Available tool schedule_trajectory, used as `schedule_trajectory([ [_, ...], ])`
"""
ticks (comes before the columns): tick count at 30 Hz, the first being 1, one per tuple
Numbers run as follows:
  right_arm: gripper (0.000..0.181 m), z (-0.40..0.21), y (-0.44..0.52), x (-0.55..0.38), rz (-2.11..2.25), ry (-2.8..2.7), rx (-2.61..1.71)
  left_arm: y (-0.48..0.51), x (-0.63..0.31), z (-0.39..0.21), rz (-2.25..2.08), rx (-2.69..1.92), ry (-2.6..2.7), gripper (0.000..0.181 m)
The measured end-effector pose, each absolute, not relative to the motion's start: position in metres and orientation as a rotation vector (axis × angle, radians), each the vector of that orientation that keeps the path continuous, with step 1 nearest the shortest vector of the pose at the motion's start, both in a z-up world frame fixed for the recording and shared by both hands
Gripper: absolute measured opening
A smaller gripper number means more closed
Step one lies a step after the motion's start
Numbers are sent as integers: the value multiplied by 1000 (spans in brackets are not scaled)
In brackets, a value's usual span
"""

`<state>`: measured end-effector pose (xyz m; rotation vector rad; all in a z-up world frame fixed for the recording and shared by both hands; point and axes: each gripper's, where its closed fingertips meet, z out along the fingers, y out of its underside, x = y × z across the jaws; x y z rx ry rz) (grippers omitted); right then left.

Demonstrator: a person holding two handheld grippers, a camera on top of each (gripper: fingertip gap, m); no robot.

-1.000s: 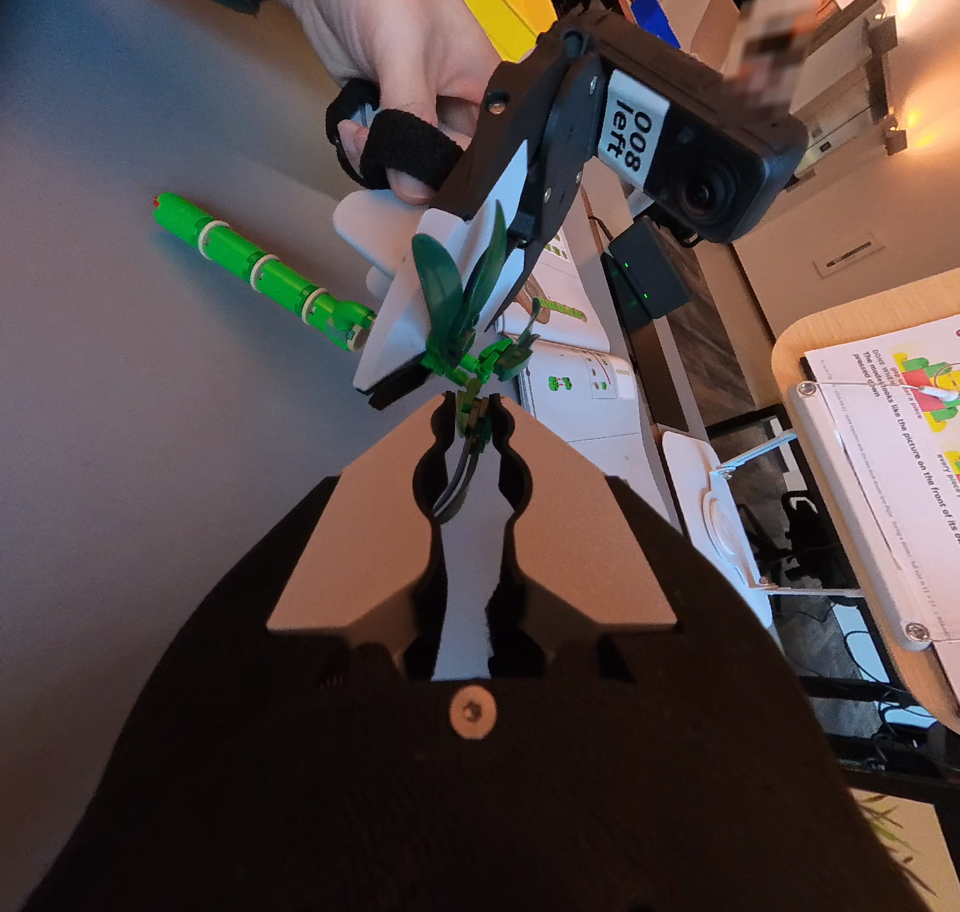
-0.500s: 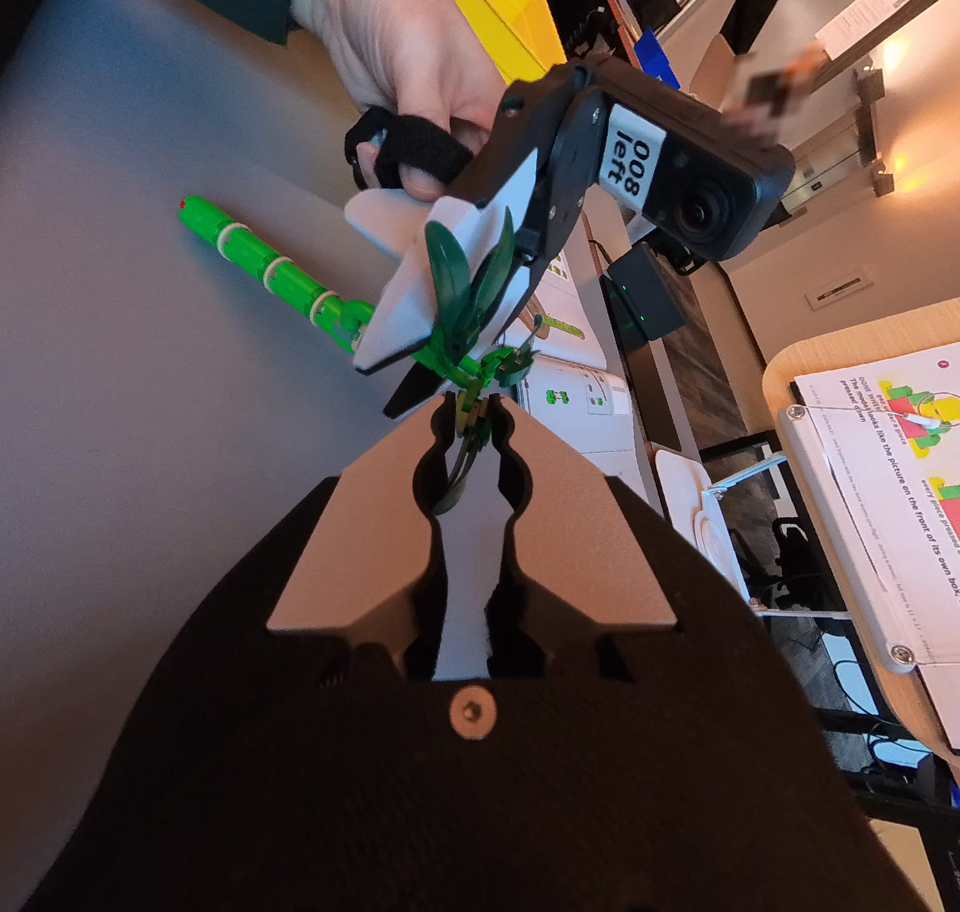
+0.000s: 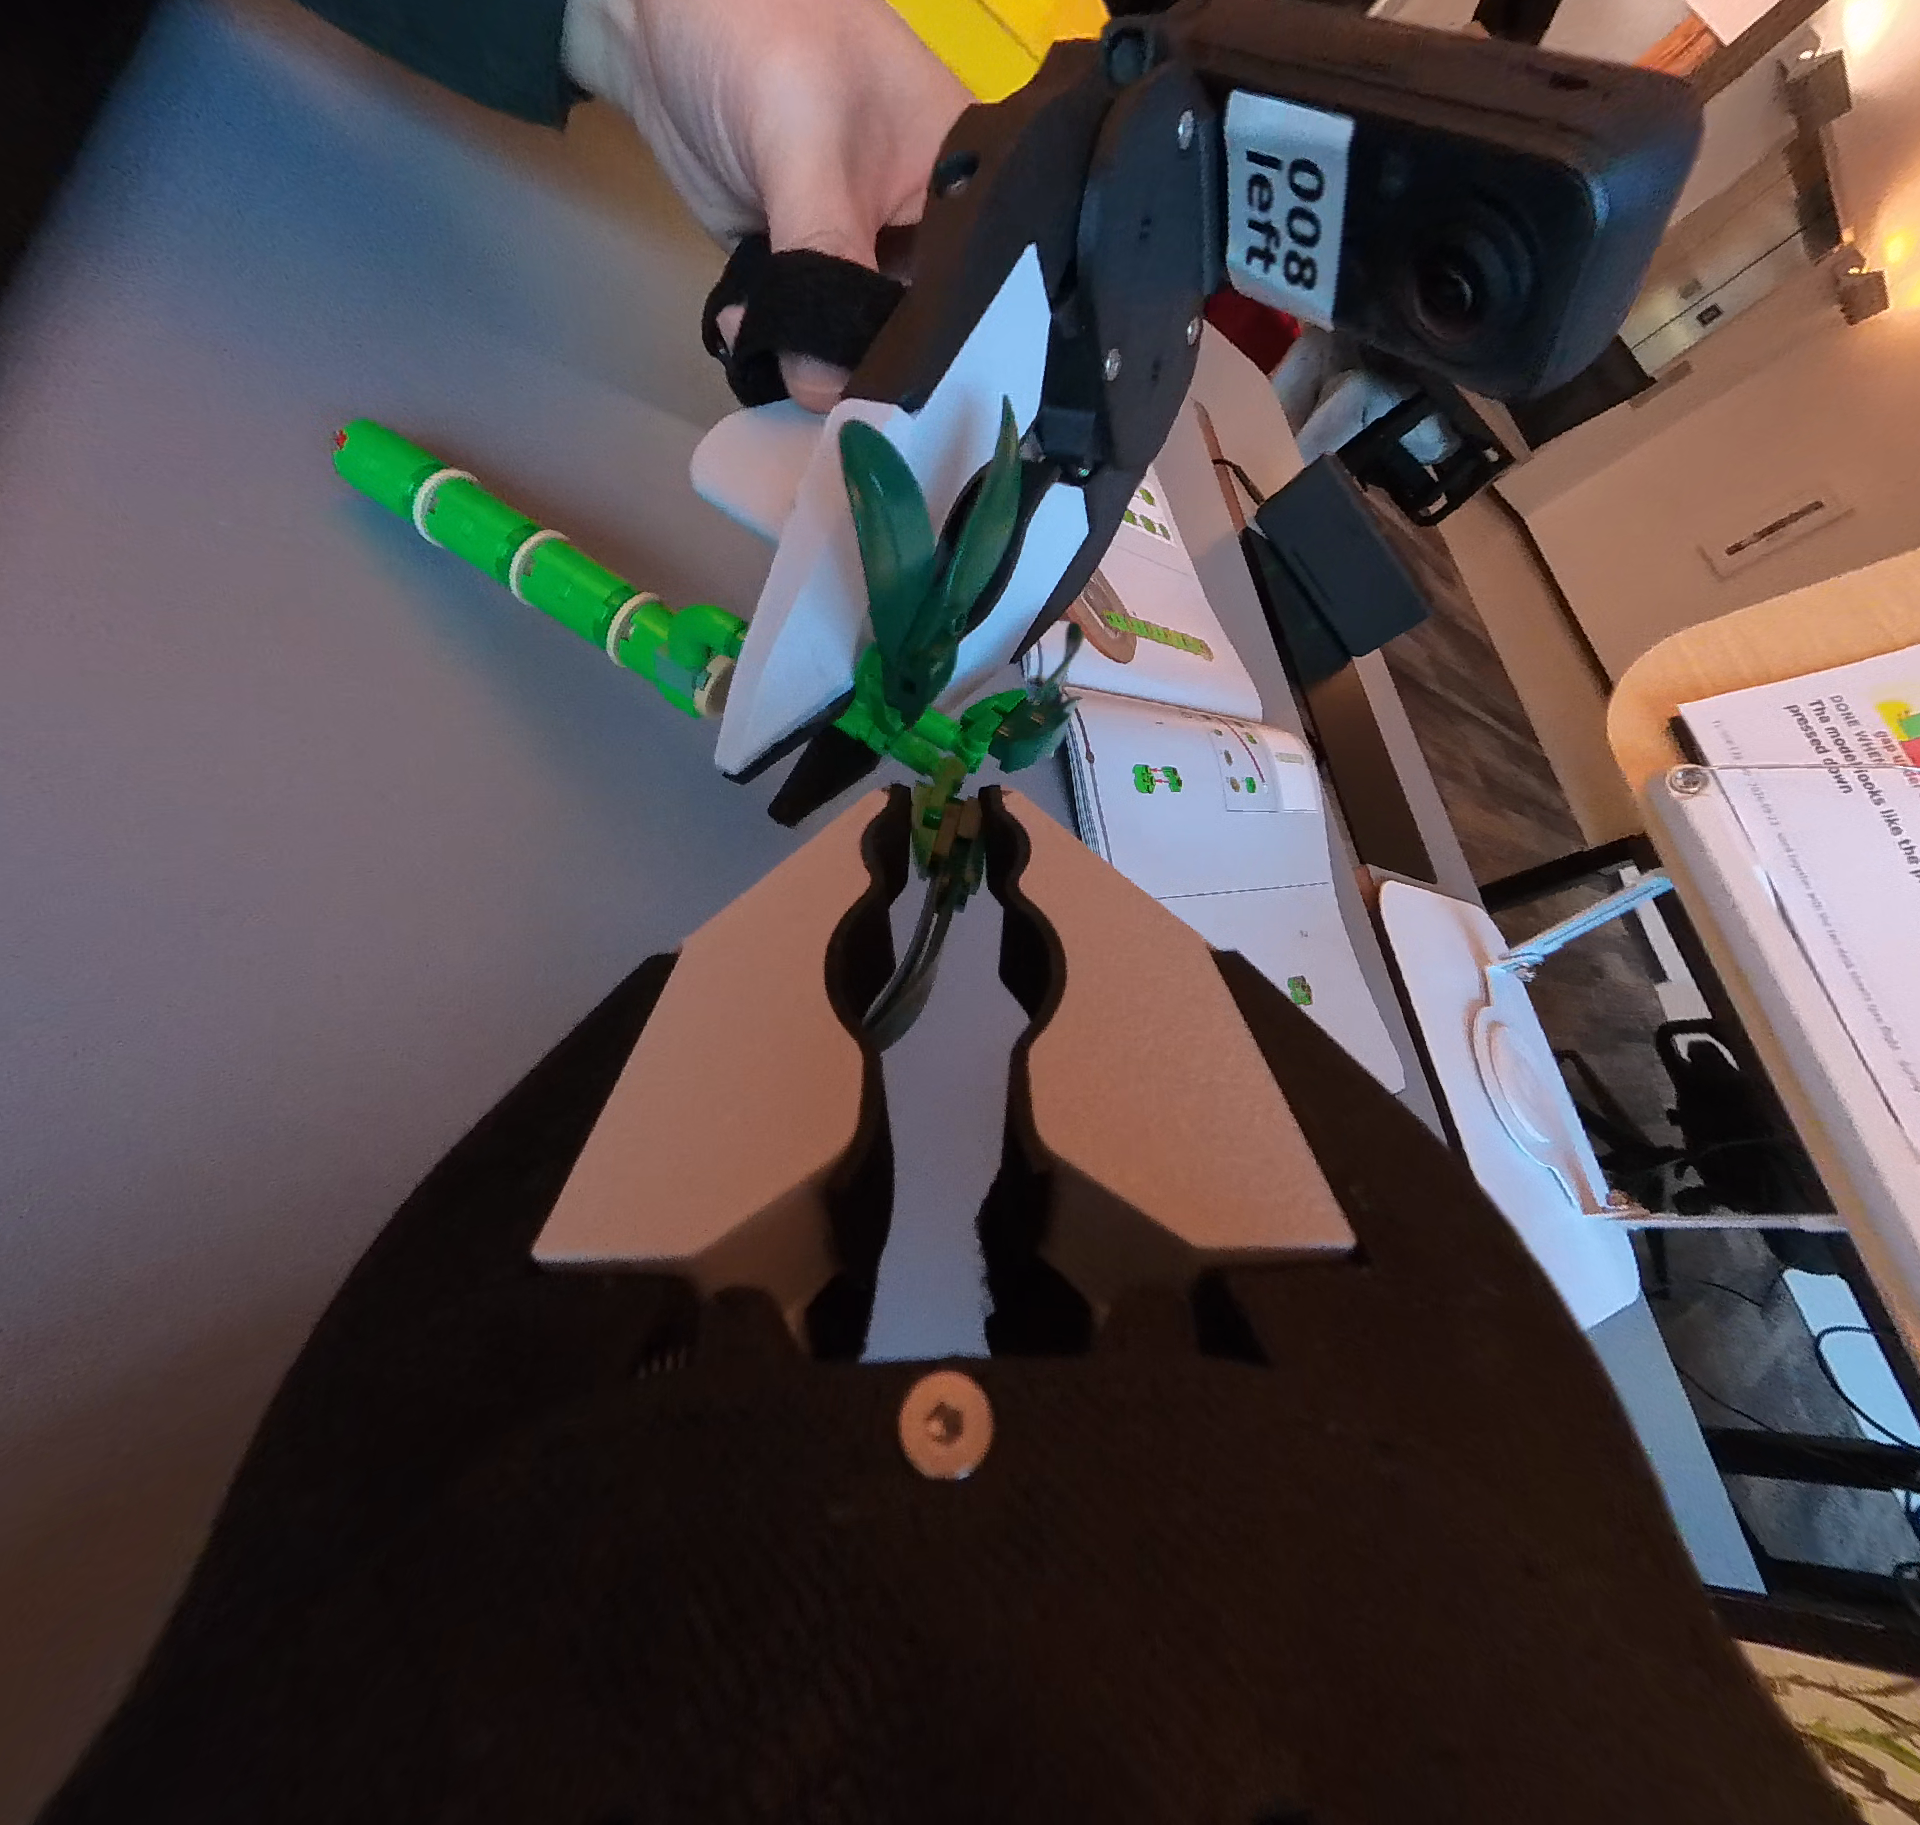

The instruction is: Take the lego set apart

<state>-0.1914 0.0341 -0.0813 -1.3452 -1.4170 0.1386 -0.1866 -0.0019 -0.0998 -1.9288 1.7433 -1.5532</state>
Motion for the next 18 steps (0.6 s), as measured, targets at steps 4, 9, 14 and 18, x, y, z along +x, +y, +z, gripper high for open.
schedule_trajectory([
  [4, 12, -83, 33, -191, 130, -1437, -1364, -3, -188, -101, -1543, -1935, 1758, 15],
  [9, 12, -82, 32, -190, 194, -1428, -1442, -3, -188, -101, -1504, -1953, 1764, 14],
  [14, 12, -77, 33, -188, 385, -1332, -1564, -1, -188, -96, -1507, -1947, 1733, 13],
  [18, 13, -80, 34, -187, 471, -1298, -1619, 0, -188, -99, -1472, -1953, 1740, 13],
])
